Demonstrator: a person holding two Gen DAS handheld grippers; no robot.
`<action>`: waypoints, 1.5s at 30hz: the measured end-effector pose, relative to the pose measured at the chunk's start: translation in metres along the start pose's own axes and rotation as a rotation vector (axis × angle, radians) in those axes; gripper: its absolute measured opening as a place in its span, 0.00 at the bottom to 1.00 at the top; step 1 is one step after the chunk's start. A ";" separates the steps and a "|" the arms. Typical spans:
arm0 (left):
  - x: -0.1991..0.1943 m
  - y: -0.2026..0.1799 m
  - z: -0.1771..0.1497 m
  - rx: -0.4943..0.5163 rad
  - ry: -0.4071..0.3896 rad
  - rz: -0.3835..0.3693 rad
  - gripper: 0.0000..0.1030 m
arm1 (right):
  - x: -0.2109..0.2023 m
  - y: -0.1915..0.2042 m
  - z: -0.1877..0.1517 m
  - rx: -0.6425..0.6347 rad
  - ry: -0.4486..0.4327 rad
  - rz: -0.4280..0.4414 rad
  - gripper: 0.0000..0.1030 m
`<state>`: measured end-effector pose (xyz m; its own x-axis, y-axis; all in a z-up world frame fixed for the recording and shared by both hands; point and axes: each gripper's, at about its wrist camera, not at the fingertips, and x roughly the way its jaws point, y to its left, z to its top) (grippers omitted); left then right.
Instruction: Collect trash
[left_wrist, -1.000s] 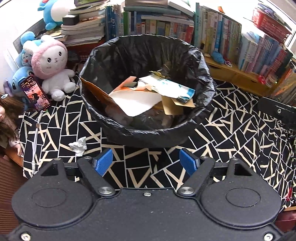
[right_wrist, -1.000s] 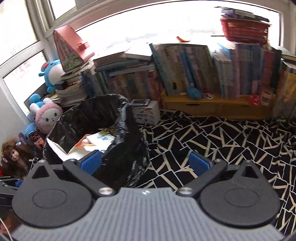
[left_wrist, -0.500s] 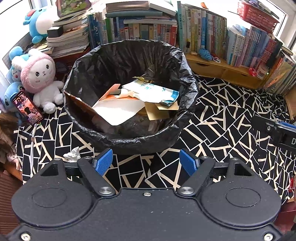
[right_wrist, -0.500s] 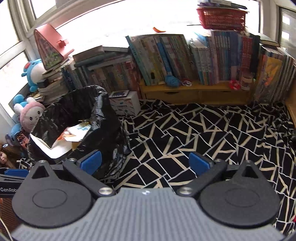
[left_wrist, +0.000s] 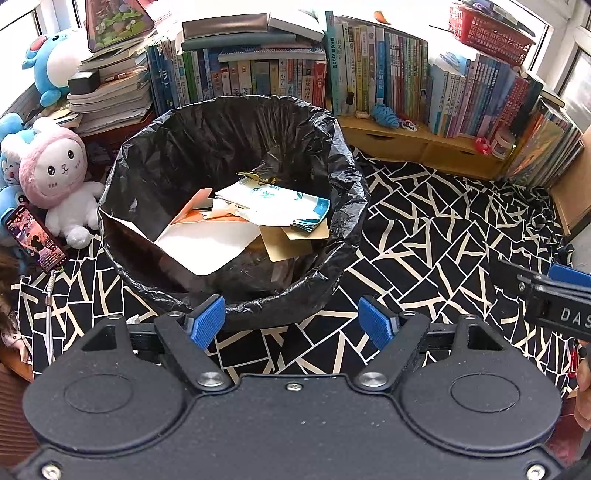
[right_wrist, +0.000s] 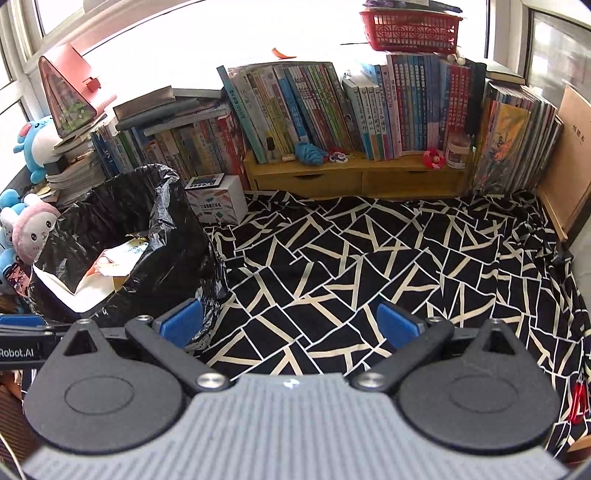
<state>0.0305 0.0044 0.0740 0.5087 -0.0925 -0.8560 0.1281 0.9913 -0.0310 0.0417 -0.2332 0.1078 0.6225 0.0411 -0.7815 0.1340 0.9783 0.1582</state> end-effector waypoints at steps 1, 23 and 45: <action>0.001 0.000 0.001 0.001 0.000 0.003 0.75 | 0.000 0.000 -0.001 -0.003 0.003 -0.002 1.00; 0.007 0.003 0.007 -0.009 -0.020 0.014 0.88 | 0.004 0.007 -0.002 -0.028 0.030 -0.023 1.00; 0.001 0.005 0.005 -0.024 -0.050 0.013 0.97 | 0.000 0.009 -0.002 -0.047 0.012 -0.019 1.00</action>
<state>0.0362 0.0090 0.0754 0.5518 -0.0832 -0.8298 0.1009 0.9944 -0.0326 0.0412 -0.2244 0.1079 0.6105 0.0246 -0.7916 0.1088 0.9874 0.1146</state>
